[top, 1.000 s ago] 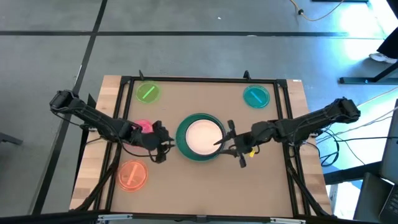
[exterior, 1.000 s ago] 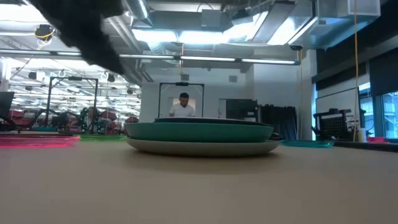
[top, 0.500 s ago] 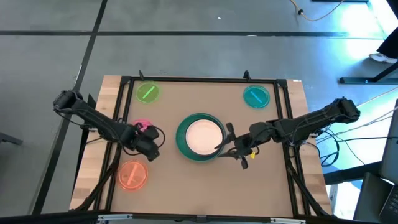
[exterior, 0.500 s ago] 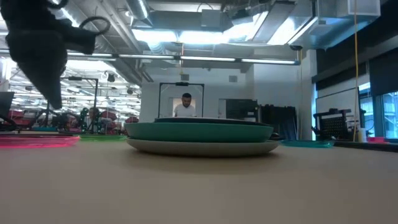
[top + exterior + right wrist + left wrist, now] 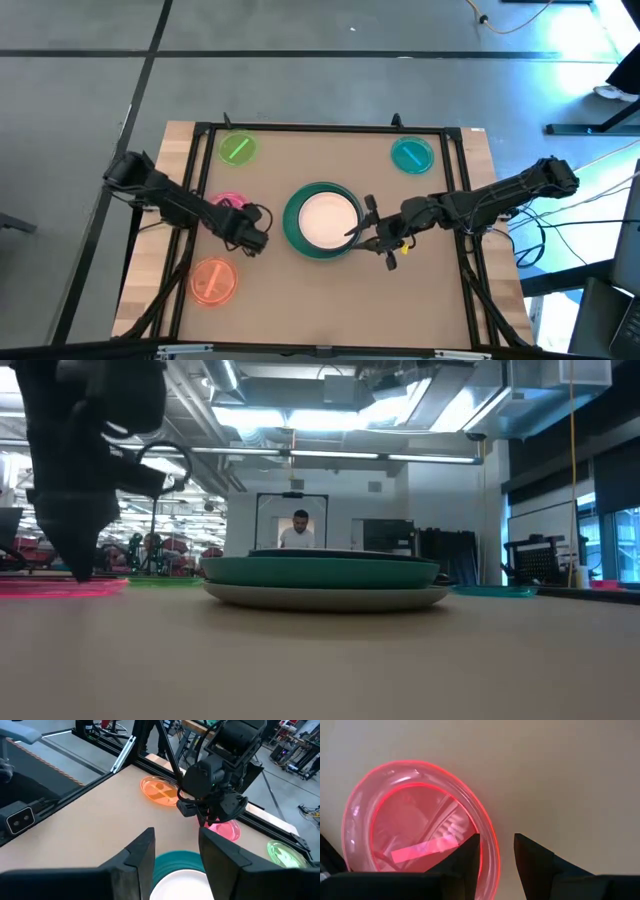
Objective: Stack plastic plates
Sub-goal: Stack the transparent pink plate on top of the light orange plate
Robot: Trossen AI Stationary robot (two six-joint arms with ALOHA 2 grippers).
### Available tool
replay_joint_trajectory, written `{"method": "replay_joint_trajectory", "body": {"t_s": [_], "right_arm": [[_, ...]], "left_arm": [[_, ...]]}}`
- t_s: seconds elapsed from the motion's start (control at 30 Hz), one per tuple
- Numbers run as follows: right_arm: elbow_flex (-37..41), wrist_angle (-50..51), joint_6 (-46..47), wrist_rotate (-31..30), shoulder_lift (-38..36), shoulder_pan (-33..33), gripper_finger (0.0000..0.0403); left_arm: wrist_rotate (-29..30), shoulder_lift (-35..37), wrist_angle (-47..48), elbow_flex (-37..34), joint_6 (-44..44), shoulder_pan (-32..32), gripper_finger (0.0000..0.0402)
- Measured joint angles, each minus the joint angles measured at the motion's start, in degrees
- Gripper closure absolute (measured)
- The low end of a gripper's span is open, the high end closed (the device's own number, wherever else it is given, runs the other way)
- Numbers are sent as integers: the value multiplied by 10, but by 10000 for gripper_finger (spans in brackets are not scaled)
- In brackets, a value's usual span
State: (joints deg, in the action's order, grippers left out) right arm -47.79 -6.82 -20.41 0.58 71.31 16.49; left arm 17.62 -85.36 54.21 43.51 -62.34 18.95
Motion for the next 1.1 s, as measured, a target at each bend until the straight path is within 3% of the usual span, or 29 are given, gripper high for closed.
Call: {"method": "replay_joint_trajectory", "body": {"t_s": [0.37,0.77,1.1], "right_arm": [[0,6,2,0,0,0,258],[0,7,2,0,0,0,258],[0,9,2,0,0,0,258]], "left_arm": [[-5,-46,3,0,-4,-27,291],[-3,-51,7,0,13,-28,392],[21,-51,81,41,29,-14,399]]}}
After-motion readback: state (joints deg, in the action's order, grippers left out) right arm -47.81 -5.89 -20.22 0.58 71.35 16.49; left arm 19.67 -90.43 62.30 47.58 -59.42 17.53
